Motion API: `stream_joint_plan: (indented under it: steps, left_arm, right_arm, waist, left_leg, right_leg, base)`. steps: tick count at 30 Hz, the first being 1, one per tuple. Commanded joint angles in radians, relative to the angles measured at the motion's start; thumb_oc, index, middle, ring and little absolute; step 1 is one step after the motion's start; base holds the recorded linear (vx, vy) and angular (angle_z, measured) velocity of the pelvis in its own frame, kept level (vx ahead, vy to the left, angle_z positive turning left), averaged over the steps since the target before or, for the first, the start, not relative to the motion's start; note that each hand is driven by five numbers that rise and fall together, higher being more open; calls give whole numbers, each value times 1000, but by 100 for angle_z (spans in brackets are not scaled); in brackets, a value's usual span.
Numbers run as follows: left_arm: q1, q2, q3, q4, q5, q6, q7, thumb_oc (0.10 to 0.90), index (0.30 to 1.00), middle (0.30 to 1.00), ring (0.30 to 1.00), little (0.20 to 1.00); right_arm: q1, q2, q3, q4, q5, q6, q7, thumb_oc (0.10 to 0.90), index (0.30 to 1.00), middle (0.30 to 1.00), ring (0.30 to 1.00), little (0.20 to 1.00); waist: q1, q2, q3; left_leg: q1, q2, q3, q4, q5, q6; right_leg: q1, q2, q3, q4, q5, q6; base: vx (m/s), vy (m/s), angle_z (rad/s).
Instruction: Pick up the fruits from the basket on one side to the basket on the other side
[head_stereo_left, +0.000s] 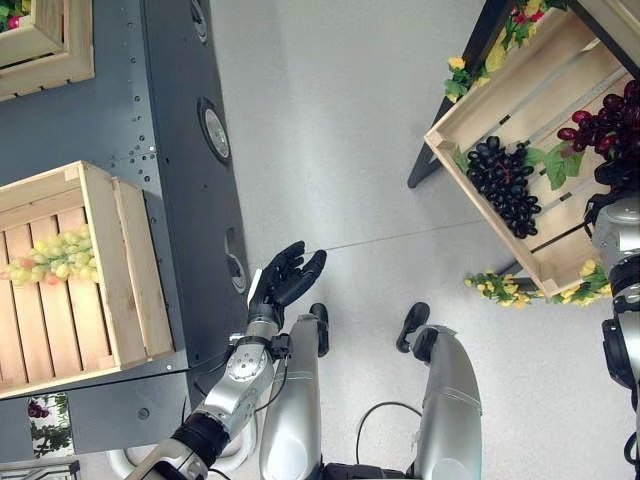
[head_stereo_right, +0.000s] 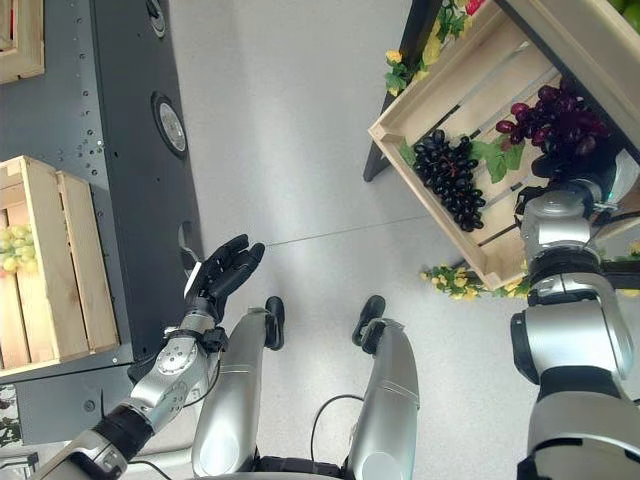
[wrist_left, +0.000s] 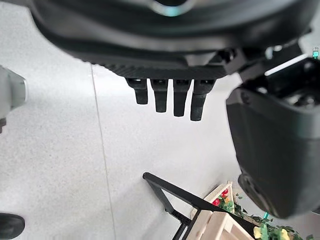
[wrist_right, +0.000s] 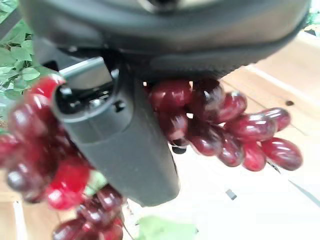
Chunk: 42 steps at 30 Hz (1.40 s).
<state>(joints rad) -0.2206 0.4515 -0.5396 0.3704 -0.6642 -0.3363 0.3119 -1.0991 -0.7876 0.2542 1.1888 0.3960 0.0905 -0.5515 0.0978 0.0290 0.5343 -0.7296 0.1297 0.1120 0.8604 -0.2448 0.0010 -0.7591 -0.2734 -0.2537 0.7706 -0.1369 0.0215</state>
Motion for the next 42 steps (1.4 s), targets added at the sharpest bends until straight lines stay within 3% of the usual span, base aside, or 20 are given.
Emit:
stream_joint_plan:
  steps: [1,13,22,29,32,42]
  left_arm:
    - [26,30,2,-147,5,-99,-11,800,900,900,900,900]
    - [23,26,-8,-141,19,-106,-17,800,900,900,900,900]
    - [14,13,-14,-139,19,-101,-13,800,900,900,900,900]
    - [1,-24,-11,-115,47,-115,-24,800,900,900,900,900]
    - [-16,-34,-9,-101,78,-92,-14,800,900,900,900,900]
    - [38,-78,49,32,80,-10,-71,800,900,900,900,900]
  right_arm:
    - [-106,-200,73,-52,-49,-76,-4,800,900,900,900,900]
    - [-80,-173,84,-62,-38,-80,77,800,900,900,900,900]
    - [-40,-129,61,-118,37,-163,120,800,900,900,900,900]
    - [121,2,-2,-293,123,-301,217,800,900,900,900,900]
    - [208,70,-16,-352,134,-338,258,800,900,900,900,900]
    - [514,303,-13,-502,97,-426,276,800,900,900,900,900]
  waist:
    - [7,22,-14]
    - [1,23,-14]
    - [-14,23,-14]
    - [-38,7,-14]
    - [-46,-2,-15]
    - [-65,-24,-128]
  left_leg:
    - [63,-30,33,-38,-79,60]
    - [109,-23,53,-69,-75,59]
    - [167,-15,85,-114,-70,53]
    - [326,-13,139,-229,-44,40]
    - [395,-9,154,-263,-37,36]
    - [578,-21,169,-452,21,17]
  right_leg:
    - [101,18,-25,72,-119,-28]
    - [135,14,-25,41,-109,-19]
    - [179,15,-21,-6,-96,-9]
    - [324,16,-20,-123,-73,7]
    - [392,10,-20,-163,-64,14]
    - [594,39,-28,-389,-12,44]
  base:
    - [-1,-9,7]
    - [-1,-2,1]
    - [-1,4,0]
    - [3,33,-2]
    - [12,5,1]
    - [85,-3,5]
